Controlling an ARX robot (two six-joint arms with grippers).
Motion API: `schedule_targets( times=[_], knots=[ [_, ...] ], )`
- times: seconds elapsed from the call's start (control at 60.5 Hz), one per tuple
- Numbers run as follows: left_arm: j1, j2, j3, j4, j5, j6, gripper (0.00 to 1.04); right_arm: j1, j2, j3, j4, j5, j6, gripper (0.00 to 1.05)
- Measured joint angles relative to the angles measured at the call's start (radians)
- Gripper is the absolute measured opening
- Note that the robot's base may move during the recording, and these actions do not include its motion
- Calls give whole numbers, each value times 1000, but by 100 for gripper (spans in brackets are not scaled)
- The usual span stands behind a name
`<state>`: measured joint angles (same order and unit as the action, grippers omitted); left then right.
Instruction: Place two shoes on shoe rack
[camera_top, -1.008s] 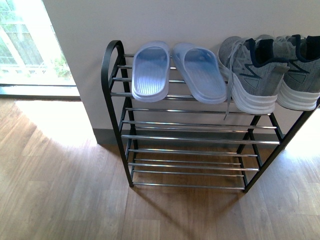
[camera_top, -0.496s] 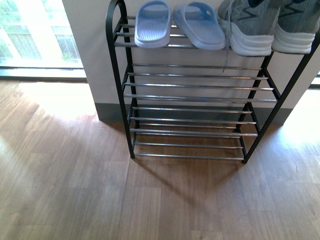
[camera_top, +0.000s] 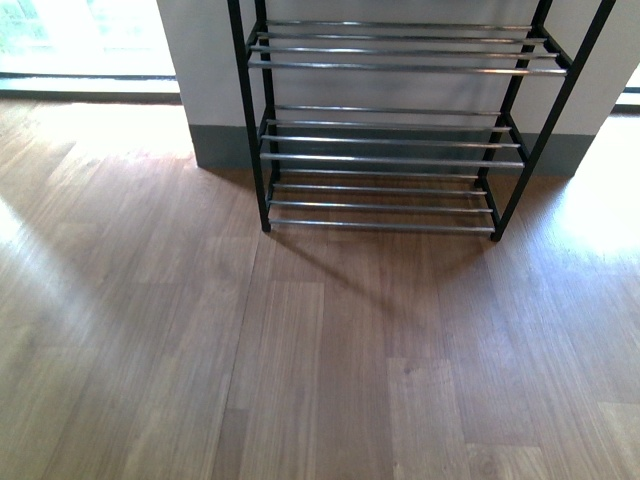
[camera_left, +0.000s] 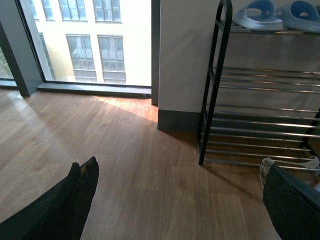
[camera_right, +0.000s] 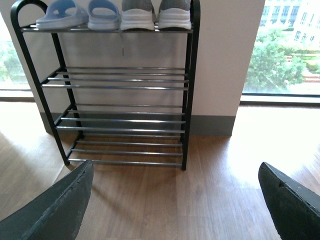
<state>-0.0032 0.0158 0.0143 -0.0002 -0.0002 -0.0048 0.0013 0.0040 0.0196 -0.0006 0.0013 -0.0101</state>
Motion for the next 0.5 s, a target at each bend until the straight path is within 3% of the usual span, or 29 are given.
schedule_targets(
  times=[0.496],
  knots=[
    [0, 0, 0, 0, 0, 0, 95, 0, 0, 0, 0, -1, 0, 96]
  ],
)
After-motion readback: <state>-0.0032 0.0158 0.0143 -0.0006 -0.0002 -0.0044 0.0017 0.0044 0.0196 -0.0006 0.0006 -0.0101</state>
